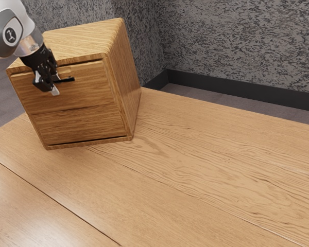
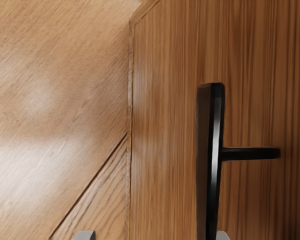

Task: Pull the drawer handle with one arm to open the drawer

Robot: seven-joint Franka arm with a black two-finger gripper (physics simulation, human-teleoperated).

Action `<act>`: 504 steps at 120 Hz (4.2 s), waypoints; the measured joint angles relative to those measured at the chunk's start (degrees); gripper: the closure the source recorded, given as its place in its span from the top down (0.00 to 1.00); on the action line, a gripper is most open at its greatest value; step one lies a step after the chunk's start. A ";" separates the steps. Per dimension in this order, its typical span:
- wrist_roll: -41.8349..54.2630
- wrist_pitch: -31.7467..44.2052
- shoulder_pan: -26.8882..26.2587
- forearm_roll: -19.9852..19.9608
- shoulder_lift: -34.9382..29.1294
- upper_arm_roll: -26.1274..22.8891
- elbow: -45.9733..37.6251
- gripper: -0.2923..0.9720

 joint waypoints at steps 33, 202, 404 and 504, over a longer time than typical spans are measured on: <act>-0.31 0.84 0.01 0.04 -5.72 0.04 -7.26 0.39; -2.78 4.53 -0.63 -0.94 -25.73 -0.07 -31.31 0.35; -3.40 10.49 -0.36 -2.93 -43.17 -1.82 -49.80 0.39; -2.92 11.21 0.81 -3.14 -49.65 -3.59 -53.07 0.41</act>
